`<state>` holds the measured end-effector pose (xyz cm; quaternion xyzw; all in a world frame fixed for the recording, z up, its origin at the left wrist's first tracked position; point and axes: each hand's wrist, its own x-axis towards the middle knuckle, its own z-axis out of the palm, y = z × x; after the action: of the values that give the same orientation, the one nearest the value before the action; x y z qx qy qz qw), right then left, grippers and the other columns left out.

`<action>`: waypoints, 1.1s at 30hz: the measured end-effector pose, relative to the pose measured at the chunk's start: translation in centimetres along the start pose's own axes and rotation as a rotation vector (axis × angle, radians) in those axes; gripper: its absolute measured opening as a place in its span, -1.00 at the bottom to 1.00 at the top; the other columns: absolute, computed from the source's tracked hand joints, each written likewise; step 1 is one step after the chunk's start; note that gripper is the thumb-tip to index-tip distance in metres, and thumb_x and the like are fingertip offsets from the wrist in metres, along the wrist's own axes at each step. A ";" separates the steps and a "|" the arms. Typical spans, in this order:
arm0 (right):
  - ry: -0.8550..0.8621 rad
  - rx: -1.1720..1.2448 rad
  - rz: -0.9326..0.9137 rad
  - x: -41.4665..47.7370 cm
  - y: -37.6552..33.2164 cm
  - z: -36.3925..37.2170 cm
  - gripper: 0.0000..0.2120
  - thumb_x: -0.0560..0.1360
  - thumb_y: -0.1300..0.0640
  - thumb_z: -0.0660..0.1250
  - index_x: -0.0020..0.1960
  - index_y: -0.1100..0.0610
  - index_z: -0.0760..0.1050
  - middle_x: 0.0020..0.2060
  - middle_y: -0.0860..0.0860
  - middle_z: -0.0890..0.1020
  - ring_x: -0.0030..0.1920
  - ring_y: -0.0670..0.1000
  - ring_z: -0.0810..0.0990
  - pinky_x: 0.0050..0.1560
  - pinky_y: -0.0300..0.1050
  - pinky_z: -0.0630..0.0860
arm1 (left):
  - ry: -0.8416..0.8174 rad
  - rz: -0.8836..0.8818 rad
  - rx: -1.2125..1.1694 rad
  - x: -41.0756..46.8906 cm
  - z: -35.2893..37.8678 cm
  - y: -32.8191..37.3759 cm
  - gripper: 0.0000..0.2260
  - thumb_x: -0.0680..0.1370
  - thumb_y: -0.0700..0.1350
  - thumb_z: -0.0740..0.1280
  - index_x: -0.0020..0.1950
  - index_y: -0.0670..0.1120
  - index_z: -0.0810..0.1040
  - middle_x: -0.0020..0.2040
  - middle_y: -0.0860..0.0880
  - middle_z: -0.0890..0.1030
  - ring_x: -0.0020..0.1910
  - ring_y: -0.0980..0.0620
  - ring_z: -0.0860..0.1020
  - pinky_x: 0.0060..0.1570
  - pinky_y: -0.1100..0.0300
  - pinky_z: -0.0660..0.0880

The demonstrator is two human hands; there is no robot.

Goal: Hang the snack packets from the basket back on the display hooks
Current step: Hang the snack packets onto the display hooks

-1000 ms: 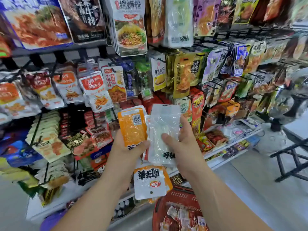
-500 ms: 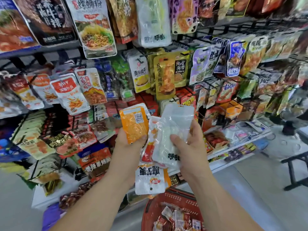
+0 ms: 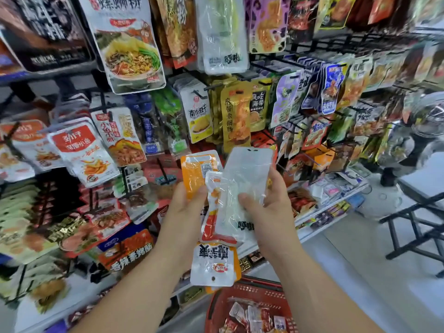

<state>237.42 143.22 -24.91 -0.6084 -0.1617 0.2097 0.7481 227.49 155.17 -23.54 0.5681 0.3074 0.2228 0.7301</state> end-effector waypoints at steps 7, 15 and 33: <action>0.010 0.000 0.033 1.4 1.0 4.5 -0.43 0.60 0.39 0.34 0.44 -0.12 0.37 0.11 -0.03 0.73 0.03 0.05 0.74 -0.13 -0.10 0.66 | -0.112 -0.014 -0.010 3.5 -4.3 0.4 -0.67 0.63 -0.19 0.41 0.29 0.18 0.56 0.21 0.13 0.71 0.26 0.03 0.65 0.35 -0.19 0.50; 0.280 -0.300 -0.042 2.8 0.9 4.3 -0.36 0.56 0.30 0.40 0.48 -0.23 0.35 0.26 -0.15 0.63 0.16 -0.08 0.67 0.02 -0.01 0.67 | -0.097 0.102 0.010 6.3 -6.0 0.2 -0.69 0.68 -0.14 0.36 0.30 0.24 0.46 0.02 0.48 0.57 0.11 0.37 0.56 -0.01 0.31 0.51; 0.098 -0.384 -0.168 3.8 -0.8 0.1 -0.88 0.53 -0.13 0.40 0.06 -0.26 0.62 0.06 -0.21 0.59 0.06 -0.07 0.60 0.15 0.22 0.59 | -0.038 0.118 -0.032 3.5 3.6 1.7 -0.64 0.61 0.00 0.45 0.36 0.24 0.48 0.29 0.07 0.66 0.27 -0.11 0.65 0.17 -0.30 0.60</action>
<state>240.75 145.08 -24.17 -0.7337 -0.2124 0.0821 0.6402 232.55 155.50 -22.04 0.5778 0.2559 0.2596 0.7303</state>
